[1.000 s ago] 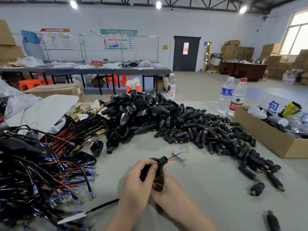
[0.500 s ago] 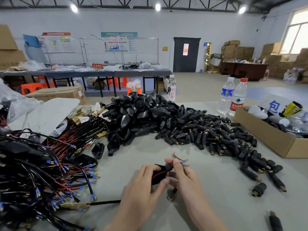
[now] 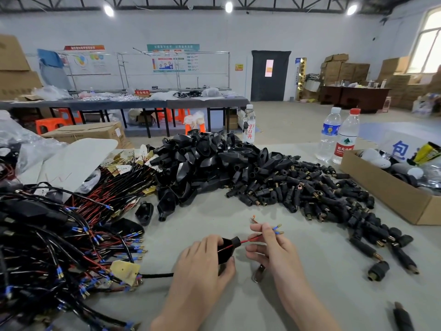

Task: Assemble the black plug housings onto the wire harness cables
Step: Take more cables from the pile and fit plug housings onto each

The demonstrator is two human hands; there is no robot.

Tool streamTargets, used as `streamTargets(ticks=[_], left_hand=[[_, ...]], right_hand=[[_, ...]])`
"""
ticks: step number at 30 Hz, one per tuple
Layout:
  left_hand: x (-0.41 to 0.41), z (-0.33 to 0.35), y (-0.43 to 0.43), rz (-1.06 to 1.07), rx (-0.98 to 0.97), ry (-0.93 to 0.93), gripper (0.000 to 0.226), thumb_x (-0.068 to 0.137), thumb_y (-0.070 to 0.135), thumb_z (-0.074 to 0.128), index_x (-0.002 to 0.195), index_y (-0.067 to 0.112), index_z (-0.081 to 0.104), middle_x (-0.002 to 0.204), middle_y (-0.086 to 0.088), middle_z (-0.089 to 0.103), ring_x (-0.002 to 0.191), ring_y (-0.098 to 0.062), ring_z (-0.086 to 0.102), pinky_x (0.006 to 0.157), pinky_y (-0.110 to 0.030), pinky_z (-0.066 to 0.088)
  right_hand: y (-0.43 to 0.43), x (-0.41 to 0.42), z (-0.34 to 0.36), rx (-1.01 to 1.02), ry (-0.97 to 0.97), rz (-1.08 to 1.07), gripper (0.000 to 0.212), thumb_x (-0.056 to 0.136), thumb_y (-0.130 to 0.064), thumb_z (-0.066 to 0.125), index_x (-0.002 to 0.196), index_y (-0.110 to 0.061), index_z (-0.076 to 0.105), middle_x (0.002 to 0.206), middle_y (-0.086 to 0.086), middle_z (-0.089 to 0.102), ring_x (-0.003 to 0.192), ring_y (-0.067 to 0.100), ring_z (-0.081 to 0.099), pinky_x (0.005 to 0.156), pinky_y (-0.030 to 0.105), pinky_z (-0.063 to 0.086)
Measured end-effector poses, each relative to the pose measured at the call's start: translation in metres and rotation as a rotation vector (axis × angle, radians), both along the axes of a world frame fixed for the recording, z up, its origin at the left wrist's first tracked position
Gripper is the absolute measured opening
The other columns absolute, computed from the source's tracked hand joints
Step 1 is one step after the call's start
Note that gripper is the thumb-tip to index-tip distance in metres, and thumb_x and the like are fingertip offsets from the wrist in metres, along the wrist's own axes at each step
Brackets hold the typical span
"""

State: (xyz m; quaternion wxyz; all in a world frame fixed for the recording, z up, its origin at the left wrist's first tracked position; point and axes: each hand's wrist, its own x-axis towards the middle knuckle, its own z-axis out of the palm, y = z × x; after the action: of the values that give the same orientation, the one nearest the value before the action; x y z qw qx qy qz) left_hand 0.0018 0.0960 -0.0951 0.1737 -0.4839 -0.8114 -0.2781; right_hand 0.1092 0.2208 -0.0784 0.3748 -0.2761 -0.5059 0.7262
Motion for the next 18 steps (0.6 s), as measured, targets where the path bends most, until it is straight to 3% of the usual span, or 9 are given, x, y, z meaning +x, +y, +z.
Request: streamTargets(ticks=[5,8,11,14,18], left_hand=[[-0.004,0.000,0.000,0.018,-0.043,0.042,0.026,0.082,0.051,0.046,0.092,0.029,0.053,0.081,0.015,0.055,0.074,-0.011,0.057,0.065,-0.026,0.046],[-0.007,-0.002,0.001,0.010,-0.126,0.012,0.033,0.087,0.063,0.030,0.098,0.036,0.046,0.092,0.018,0.052,0.087,-0.008,0.053,0.077,-0.024,0.041],[-0.010,-0.003,0.000,-0.034,-0.159,-0.030,0.035,0.085,0.069,0.015,0.097,0.042,0.035,0.100,0.021,0.046,0.094,-0.003,0.046,0.085,-0.022,0.035],[-0.009,0.000,-0.001,-0.078,-0.138,-0.083,0.032,0.086,0.069,0.022,0.095,0.042,0.036,0.098,0.022,0.047,0.092,-0.001,0.045,0.082,-0.019,0.033],[-0.006,0.002,-0.004,-0.127,-0.046,-0.207,0.034,0.086,0.070,0.031,0.103,0.042,0.042,0.108,0.024,0.050,0.096,0.003,0.051,0.081,-0.020,0.041]], right_hand=[[0.005,0.003,0.000,-0.039,-0.003,-0.075,0.034,0.104,-0.031,0.047,0.100,-0.007,0.071,0.079,0.006,0.074,0.072,0.021,0.073,0.058,0.024,0.057],[0.007,0.004,0.003,-0.066,-0.009,-0.099,0.033,0.104,-0.032,0.047,0.100,-0.009,0.070,0.080,0.007,0.075,0.073,0.023,0.074,0.057,0.023,0.057],[0.001,0.002,0.005,0.022,-0.088,-0.050,0.020,0.101,-0.026,0.054,0.100,-0.012,0.068,0.082,0.005,0.076,0.078,0.019,0.074,0.057,0.019,0.055],[-0.008,-0.001,0.002,0.209,-0.242,0.016,0.010,0.098,-0.016,0.060,0.095,-0.018,0.069,0.077,-0.005,0.076,0.072,0.009,0.072,0.045,0.011,0.043],[-0.007,0.001,0.005,0.105,-0.180,-0.036,0.011,0.098,-0.013,0.059,0.094,-0.013,0.069,0.076,0.004,0.075,0.066,0.013,0.072,0.040,0.012,0.042]])
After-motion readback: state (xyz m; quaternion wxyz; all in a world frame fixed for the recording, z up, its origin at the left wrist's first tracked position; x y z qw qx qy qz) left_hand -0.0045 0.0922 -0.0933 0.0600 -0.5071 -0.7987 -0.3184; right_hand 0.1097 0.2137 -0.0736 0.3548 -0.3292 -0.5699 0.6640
